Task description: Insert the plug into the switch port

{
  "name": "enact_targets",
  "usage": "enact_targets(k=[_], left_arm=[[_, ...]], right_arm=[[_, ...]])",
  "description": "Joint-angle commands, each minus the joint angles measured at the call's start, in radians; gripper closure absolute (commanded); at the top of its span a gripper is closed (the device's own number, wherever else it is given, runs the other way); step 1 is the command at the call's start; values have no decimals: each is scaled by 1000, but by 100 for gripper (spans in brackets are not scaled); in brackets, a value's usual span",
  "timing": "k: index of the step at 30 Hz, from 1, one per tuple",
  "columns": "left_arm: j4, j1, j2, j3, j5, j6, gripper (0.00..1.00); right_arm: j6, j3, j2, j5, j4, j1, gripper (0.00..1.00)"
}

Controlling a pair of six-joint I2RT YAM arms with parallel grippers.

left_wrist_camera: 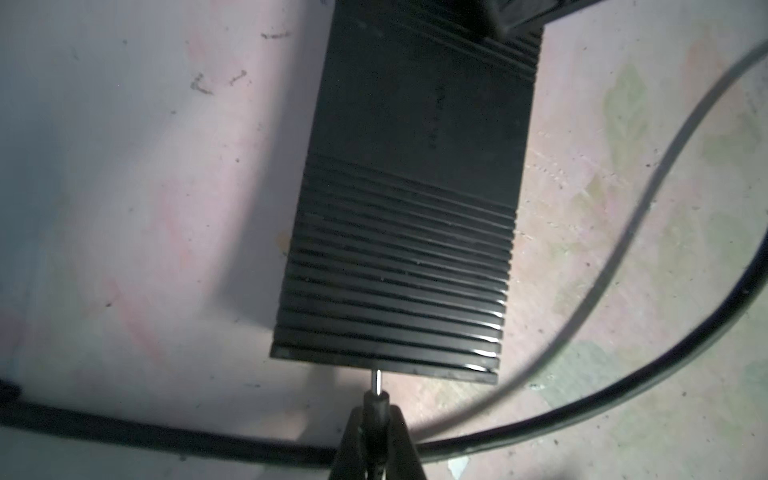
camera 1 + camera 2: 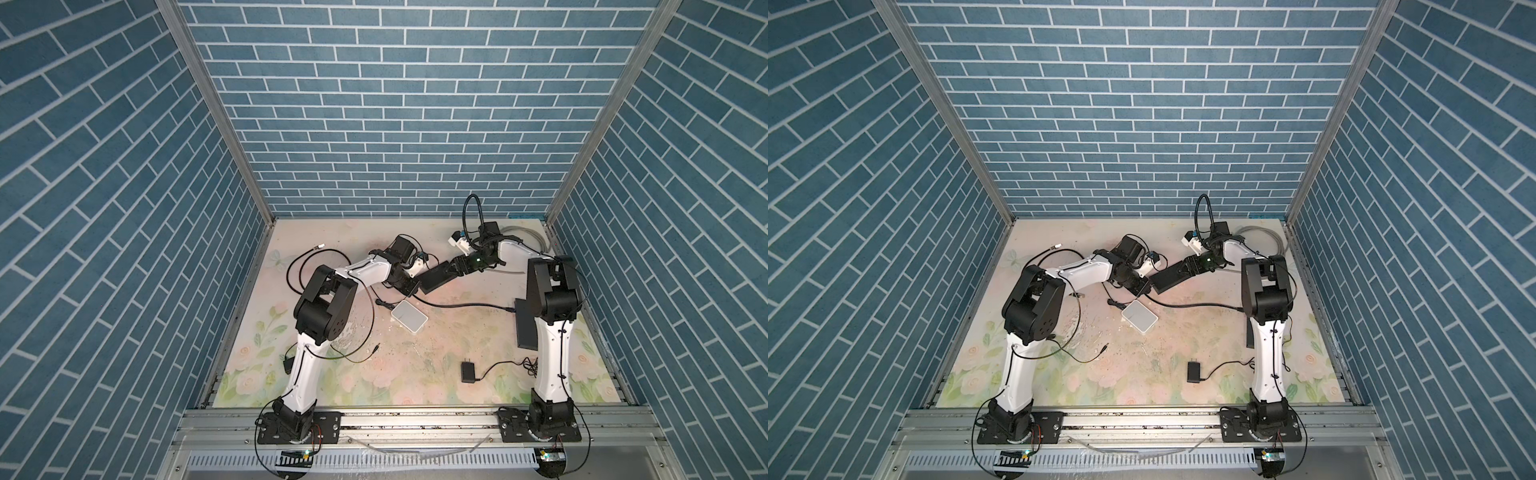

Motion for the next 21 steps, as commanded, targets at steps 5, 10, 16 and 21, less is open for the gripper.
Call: enact_targets(k=[5,10,16,21], left_arm=[[-70,28,24,49,-16,36,99],[-107,35,22,48,-29,59,100],[-159,48,24,62,-19,107,98],[-206,49,34,69,-76,122,98]], right_arm=[[0,-26,-12,-62,-11,19,41],[7,-21,-8,-52,-10,19,41],[8,-20,-10,-59,-8,19,41],[23,-20,-10,-60,4,19,41]])
